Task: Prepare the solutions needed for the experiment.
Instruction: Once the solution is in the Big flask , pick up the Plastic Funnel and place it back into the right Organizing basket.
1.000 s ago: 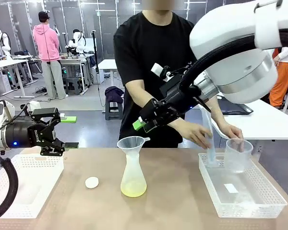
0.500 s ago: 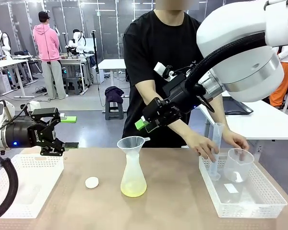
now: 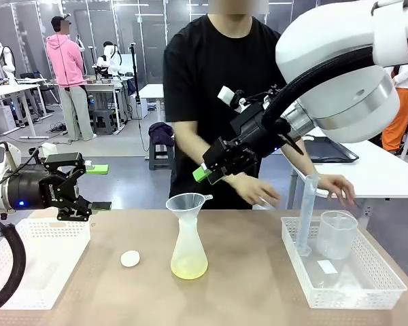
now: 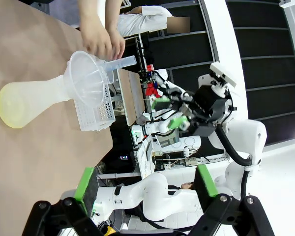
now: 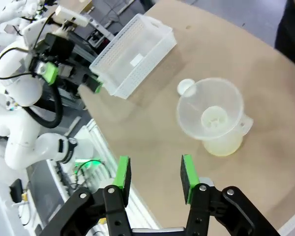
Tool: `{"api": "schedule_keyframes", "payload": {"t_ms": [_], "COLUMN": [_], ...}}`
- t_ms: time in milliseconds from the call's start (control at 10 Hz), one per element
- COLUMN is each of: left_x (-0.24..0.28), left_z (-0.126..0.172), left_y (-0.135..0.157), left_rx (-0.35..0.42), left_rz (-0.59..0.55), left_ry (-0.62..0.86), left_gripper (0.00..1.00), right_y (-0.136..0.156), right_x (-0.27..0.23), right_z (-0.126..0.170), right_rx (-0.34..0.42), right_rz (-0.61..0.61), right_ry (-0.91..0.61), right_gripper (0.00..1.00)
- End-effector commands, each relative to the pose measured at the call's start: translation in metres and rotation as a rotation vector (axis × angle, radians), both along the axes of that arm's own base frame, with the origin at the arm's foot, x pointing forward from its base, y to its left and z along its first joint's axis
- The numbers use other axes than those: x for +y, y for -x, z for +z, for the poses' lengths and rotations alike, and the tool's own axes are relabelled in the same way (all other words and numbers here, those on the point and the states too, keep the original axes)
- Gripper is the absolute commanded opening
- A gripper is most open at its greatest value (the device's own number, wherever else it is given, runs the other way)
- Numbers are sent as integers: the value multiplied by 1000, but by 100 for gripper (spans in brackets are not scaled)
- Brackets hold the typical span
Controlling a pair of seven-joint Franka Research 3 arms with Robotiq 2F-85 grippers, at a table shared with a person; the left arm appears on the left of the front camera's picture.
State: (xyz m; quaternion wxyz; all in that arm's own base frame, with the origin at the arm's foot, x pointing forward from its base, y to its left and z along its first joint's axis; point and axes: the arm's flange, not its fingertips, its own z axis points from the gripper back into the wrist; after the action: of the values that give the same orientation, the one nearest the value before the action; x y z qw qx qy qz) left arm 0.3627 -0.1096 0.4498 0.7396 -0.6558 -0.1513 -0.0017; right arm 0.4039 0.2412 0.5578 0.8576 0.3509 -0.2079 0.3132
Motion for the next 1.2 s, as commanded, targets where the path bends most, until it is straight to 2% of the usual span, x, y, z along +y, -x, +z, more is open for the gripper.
{"api": "schedule_keyframes", "payload": {"t_ms": [0, 200, 500, 900, 1100], "left_x": [1, 1, 1, 1, 1], "left_z": [2, 2, 2, 2, 2], "left_y": [0, 0, 0, 0, 0], "left_rx": [-5, -5, -5, -5, -5], "left_rz": [2, 2, 2, 2, 2], "left_ry": [-3, -3, -3, -3, -3], "left_gripper": [100, 100, 100, 100, 100], "right_y": [-54, -87, -116, -126, -128], "right_x": [19, 34, 58, 55, 58], "right_z": [-2, -9, -20, -14, -14], "right_rx": [-85, -66, -33, 3, -11], "right_rz": [38, 23, 60, 189, 236], "right_ry": [82, 151, 259, 362, 422], "right_gripper": [53, 53, 53, 53, 53]}}
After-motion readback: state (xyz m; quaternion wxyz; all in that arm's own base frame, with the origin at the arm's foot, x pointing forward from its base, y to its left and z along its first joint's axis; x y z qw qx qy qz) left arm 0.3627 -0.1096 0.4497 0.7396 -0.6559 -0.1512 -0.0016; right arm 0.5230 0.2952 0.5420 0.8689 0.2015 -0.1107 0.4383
